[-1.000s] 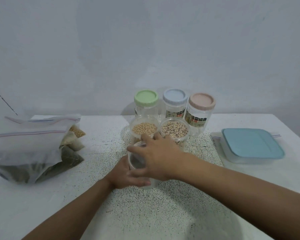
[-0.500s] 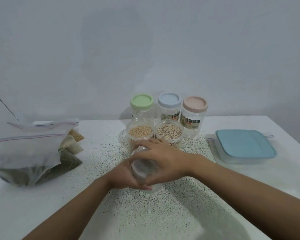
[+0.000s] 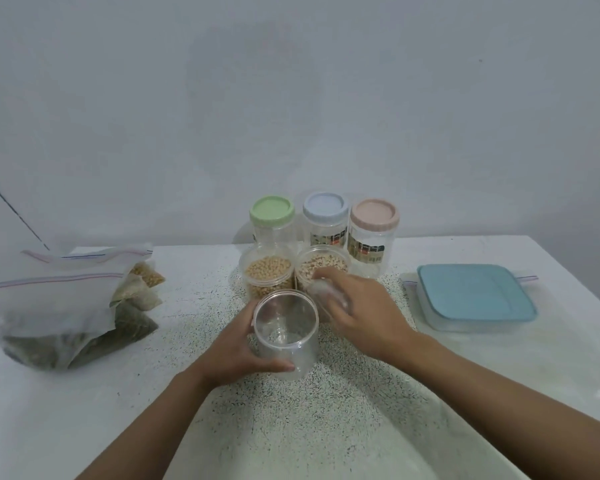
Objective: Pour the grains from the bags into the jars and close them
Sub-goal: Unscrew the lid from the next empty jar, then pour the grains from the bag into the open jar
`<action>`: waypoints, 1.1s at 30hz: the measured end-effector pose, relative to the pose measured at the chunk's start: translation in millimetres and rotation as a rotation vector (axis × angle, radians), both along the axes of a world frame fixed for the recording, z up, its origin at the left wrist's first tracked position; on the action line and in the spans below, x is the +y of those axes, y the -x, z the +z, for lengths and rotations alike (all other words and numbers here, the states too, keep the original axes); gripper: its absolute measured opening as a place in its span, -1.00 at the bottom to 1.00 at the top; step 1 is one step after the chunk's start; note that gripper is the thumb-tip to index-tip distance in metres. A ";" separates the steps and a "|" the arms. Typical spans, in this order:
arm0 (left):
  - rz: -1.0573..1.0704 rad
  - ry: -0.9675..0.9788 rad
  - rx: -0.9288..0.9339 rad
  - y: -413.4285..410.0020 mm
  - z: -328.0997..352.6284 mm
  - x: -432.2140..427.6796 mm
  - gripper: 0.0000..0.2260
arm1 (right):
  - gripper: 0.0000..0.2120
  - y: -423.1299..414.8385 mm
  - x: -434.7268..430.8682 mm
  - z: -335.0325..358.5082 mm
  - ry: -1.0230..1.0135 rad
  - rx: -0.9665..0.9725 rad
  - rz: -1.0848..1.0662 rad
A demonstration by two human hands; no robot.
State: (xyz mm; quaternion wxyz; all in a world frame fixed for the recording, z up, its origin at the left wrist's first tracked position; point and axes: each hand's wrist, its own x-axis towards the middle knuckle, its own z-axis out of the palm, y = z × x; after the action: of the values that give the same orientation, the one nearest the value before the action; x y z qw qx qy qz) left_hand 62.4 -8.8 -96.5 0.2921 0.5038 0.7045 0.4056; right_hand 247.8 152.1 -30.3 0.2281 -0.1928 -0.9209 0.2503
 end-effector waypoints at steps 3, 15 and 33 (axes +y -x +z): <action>0.073 -0.024 0.031 -6.5 -1.6 -4.1 -0.11 | -0.71 -10.5 17.5 -12.3 0.136 -0.037 -0.082; 0.116 0.060 -0.021 -32.6 13.1 -9.7 -0.13 | -0.72 -23.7 34.5 -90.2 0.031 -0.307 -0.079; 0.505 -0.197 0.090 -13.9 59.2 -67.6 -0.90 | -0.90 13.9 -17.8 9.0 0.243 0.226 0.105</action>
State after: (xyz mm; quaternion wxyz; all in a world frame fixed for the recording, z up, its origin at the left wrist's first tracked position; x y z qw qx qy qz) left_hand 76.3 -76.4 -37.3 0.0997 0.3554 0.7773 0.5095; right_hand 233.9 134.2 -21.3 0.2917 -0.1413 -0.8612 0.3916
